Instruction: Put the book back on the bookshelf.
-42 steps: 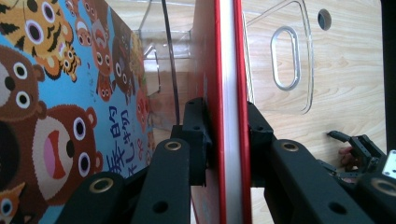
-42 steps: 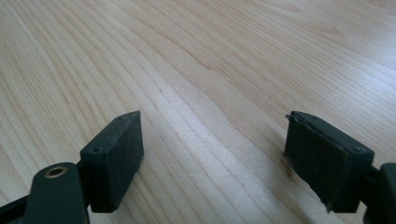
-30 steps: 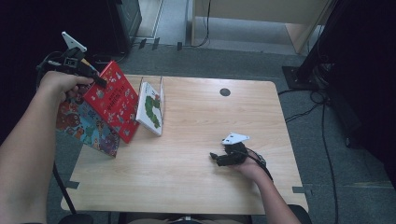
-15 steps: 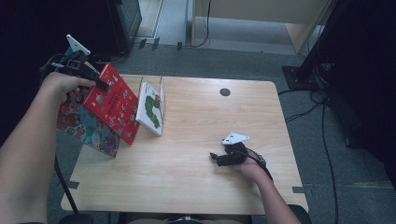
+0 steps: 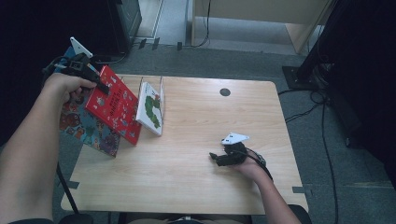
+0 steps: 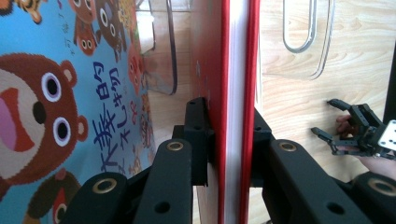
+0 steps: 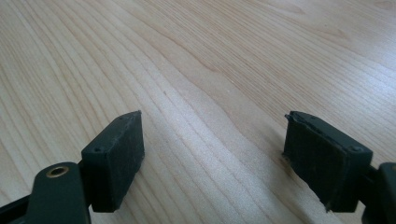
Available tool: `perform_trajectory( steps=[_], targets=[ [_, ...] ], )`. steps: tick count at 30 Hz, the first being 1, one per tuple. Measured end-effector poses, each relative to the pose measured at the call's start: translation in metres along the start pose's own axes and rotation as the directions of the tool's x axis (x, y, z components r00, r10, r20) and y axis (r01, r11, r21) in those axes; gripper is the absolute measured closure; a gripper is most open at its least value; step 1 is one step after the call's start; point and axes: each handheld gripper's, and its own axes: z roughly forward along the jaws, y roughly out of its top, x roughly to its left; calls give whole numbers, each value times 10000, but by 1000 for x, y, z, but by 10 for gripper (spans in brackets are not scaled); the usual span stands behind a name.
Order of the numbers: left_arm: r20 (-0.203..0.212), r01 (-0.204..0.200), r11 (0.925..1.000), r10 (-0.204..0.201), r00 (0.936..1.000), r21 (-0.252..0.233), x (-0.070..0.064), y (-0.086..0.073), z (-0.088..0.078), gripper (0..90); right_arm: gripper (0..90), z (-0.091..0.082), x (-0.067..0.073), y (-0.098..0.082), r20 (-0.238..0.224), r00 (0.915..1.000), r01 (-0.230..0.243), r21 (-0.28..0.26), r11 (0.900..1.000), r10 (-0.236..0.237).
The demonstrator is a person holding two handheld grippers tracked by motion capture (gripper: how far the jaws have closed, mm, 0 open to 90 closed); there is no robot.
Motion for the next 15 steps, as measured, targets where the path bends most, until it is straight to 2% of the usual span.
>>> perform_trajectory(
  steps=[1, 7, 15],
  targets=[
    [14, -21, 10000, 21, 10000, 64, 1, 0, 0, 780, 201, 0, 0, 0, -10, 10000, 8, -6, 10000, -8],
    [193, 348, 9987, -341, 9992, -362, 4, 3, -5, 783, 202, 0, 0, 0, -23, 10000, 19, -7, 10000, -19],
    [84, 349, 9984, -346, 9994, -441, 1, 10, -6, 784, 209, 0, 0, 0, -83, 9999, 79, -7, 10000, -79]
  ],
)
